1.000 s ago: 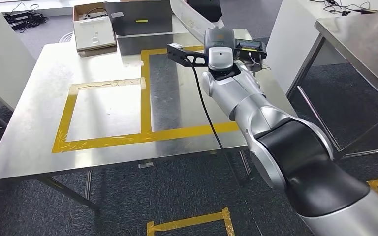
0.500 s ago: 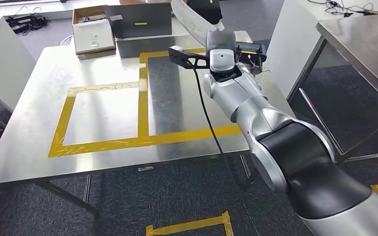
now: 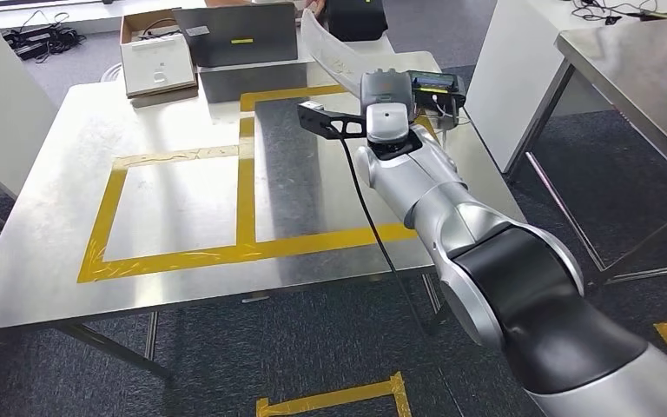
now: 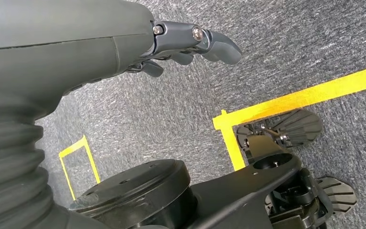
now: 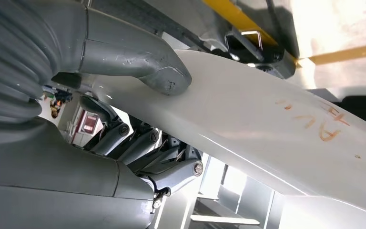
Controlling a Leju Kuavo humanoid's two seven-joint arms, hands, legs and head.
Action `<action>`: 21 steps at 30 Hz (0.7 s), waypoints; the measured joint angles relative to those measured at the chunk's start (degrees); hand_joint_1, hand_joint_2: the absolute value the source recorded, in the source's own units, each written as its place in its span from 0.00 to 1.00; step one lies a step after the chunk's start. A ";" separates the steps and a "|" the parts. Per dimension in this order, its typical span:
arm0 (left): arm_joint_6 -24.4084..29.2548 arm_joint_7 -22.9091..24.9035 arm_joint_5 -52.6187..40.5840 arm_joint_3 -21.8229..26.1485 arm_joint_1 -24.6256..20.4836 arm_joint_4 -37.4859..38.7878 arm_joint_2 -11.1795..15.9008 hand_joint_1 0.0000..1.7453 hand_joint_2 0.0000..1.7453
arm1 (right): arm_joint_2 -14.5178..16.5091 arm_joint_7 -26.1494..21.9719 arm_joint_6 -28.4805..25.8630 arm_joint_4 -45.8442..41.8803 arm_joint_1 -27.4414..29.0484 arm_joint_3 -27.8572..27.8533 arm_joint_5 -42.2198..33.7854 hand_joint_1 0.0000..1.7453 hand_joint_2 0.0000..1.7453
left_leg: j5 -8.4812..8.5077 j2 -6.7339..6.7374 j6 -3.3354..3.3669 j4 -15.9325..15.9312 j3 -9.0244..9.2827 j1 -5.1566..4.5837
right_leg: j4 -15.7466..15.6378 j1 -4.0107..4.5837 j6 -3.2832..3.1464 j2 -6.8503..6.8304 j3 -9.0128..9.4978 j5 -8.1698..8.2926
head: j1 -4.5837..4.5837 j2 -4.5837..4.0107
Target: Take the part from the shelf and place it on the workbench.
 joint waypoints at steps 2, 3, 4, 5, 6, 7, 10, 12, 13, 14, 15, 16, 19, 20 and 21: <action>0.00 -0.02 0.03 0.00 0.01 0.00 -0.03 0.00 1.00 | 0.36 -0.29 0.16 0.02 1.46 0.03 0.56 0.93 1.00 | -0.01 -0.01 -0.01 0.05 -0.01 -0.04 | -0.04 0.00 0.01 -0.01 0.06 0.00 | 0.01 0.00; 0.00 -0.05 0.08 0.00 0.02 0.01 -0.05 0.00 1.00 | 0.53 -0.36 0.20 0.05 2.19 0.07 0.78 0.93 1.00 | -0.02 -0.01 0.00 0.08 -0.01 -0.07 | -0.06 -0.01 0.02 -0.02 0.09 0.01 | 0.01 0.00; 0.00 -0.10 0.13 0.00 0.05 0.01 -0.07 0.00 1.00 | 0.72 -0.41 0.21 0.11 2.92 0.11 0.99 0.93 1.00 | -0.03 -0.02 0.01 0.11 -0.02 -0.10 | -0.08 -0.01 0.03 -0.03 0.11 0.02 | 0.02 0.00; 0.00 -0.15 0.21 0.00 0.08 0.02 -0.09 0.00 1.00 | 0.90 -0.40 0.20 0.18 3.63 0.15 1.13 0.93 1.00 | -0.03 -0.03 0.02 0.13 -0.03 -0.13 | -0.10 -0.03 0.04 -0.04 0.14 0.02 | 0.01 0.00; 0.00 -0.20 0.28 -0.01 0.12 0.02 -0.10 0.00 1.00 | 1.04 -0.39 0.19 0.24 4.27 0.18 1.22 0.93 1.00 | -0.04 -0.04 0.03 0.16 -0.04 -0.15 | -0.13 -0.04 0.07 -0.06 0.15 0.04 | 0.01 0.00; 0.00 -0.25 0.34 -0.01 0.17 0.03 -0.10 0.00 1.00 | 1.17 -0.38 0.18 0.28 4.82 0.19 1.27 0.93 1.00 | -0.04 -0.04 0.04 0.18 -0.06 -0.16 | -0.16 -0.06 0.09 -0.08 0.17 0.05 | 0.02 0.00; 0.00 -0.41 0.56 -0.01 0.37 0.04 -0.10 0.00 1.00 | 1.47 -0.31 0.17 0.32 5.95 0.20 1.33 0.93 1.00 | -0.09 -0.05 0.11 0.26 -0.10 -0.18 | -0.19 -0.09 0.13 -0.09 0.19 0.07 | 0.02 0.00; 0.00 -0.46 0.74 -0.01 0.46 0.04 -0.10 0.00 1.00 | 1.63 -0.34 0.17 0.32 6.50 0.21 1.38 0.93 1.00 | -0.14 -0.05 0.18 0.32 -0.12 -0.18 | -0.19 -0.10 0.13 -0.10 0.21 0.06 | 0.02 0.00; 0.00 -0.46 0.81 -0.01 0.49 0.04 -0.10 0.00 1.00 | 1.72 -0.42 0.17 0.32 6.72 0.21 1.40 0.93 1.00 | -0.15 -0.05 0.20 0.35 -0.13 -0.18 | -0.19 -0.10 0.13 -0.10 0.21 0.06 | 0.02 0.00; 0.00 -0.46 0.86 0.00 0.51 0.04 -0.10 0.00 1.00 | 1.83 -0.50 0.17 0.32 6.89 0.22 1.43 0.93 1.00 | -0.16 -0.05 0.22 0.37 -0.14 -0.18 | -0.19 -0.11 0.14 -0.10 0.21 0.07 | 0.02 0.00; 0.00 -0.47 0.90 0.00 0.53 0.04 -0.10 0.00 1.00 | 1.95 -0.60 0.17 0.32 7.04 0.22 1.47 0.93 1.00 | -0.17 -0.05 0.23 0.38 -0.14 -0.19 | -0.19 -0.11 0.14 -0.10 0.21 0.07 | 0.02 0.00; 0.00 -0.49 0.95 0.00 0.55 0.04 -0.10 0.00 1.00 | 2.09 -0.67 0.19 0.32 7.17 0.22 1.51 0.93 1.00 | -0.17 -0.05 0.24 0.39 -0.15 -0.18 | -0.19 -0.12 0.15 -0.10 0.22 0.07 | 0.02 0.00; 0.00 -0.60 1.16 0.00 0.62 0.04 -0.10 0.00 1.00 | 2.50 -0.72 0.21 0.32 7.54 0.27 1.72 0.93 1.00 | -0.18 -0.05 0.24 0.40 -0.15 -0.19 | -0.20 -0.14 0.15 -0.10 0.22 0.07 | 0.02 0.00; 0.00 -0.63 1.25 0.00 0.65 0.04 -0.10 0.00 1.00 | 2.60 -0.72 0.21 0.32 7.64 0.30 1.75 0.93 1.00 | -0.18 -0.05 0.24 0.40 -0.15 -0.19 | -0.20 -0.15 0.15 -0.10 0.22 0.07 | 0.02 0.00; 0.00 -0.66 1.32 0.00 0.69 0.04 -0.10 0.00 1.00 | 2.69 -0.72 0.21 0.32 7.72 0.33 1.76 0.93 1.00 | -0.18 -0.05 0.24 0.40 -0.16 -0.19 | -0.20 -0.15 0.15 -0.10 0.22 0.07 | 0.02 0.00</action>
